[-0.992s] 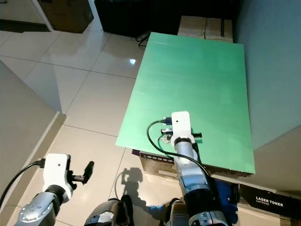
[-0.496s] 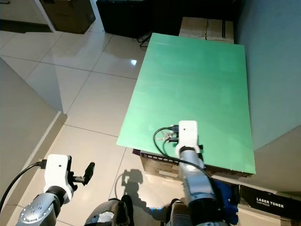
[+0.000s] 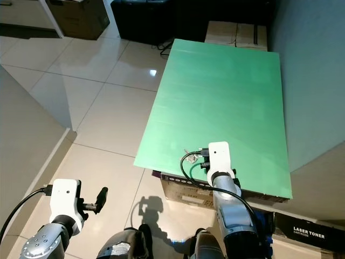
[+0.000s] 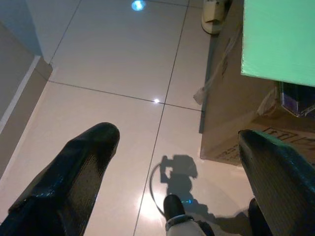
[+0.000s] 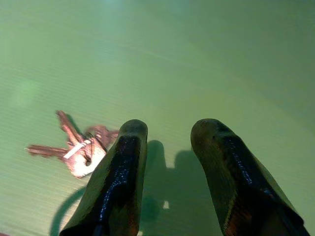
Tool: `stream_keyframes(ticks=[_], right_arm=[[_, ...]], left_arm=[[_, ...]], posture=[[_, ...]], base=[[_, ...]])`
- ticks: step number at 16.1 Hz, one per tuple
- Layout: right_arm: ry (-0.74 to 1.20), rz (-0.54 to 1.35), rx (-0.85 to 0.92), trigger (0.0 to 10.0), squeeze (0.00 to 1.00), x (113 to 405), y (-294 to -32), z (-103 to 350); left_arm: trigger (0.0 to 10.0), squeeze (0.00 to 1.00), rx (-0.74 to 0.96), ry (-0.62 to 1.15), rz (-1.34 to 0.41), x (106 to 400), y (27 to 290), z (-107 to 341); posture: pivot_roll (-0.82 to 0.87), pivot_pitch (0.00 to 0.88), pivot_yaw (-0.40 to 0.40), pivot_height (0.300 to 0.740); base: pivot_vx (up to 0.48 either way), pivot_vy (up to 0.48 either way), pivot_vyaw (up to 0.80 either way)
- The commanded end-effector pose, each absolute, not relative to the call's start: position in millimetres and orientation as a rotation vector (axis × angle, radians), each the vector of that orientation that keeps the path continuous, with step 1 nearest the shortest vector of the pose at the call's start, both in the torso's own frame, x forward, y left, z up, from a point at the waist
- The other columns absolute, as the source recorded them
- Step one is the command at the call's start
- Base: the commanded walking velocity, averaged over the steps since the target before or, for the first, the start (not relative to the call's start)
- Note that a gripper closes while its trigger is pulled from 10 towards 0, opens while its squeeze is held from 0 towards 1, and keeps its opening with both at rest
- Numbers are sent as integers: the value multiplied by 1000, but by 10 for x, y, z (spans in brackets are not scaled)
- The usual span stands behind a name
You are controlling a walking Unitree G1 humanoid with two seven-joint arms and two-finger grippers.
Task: Hang keys on a hook
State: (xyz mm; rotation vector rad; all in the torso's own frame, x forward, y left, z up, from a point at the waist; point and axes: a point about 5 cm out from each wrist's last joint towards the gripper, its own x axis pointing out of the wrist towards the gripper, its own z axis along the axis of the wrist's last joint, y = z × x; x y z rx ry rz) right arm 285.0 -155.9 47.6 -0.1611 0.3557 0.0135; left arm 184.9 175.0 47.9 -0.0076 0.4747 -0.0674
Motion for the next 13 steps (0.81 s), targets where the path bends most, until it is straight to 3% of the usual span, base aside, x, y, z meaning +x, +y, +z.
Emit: stream_keyframes(ticks=[1,5,13], right_arm=[[356,74,-119,10000,0,2851,-1492,475],[347,143,-64,10000,0,2887,-1511,508],[398,242,-161,10000,0,3014,-1597,339]], left_arm=[[10000,0,-7,489,-46,1818,1778,444],[10000,0,-15,480,-47,1842,1737,440],[10000,0,-7,487,-32,1764,1789,466]], posture=[[-10,178,78,740],[-9,172,72,740],[22,202,82,740]], base=[[0,0,0],[0,0,0],[0,0,0]])
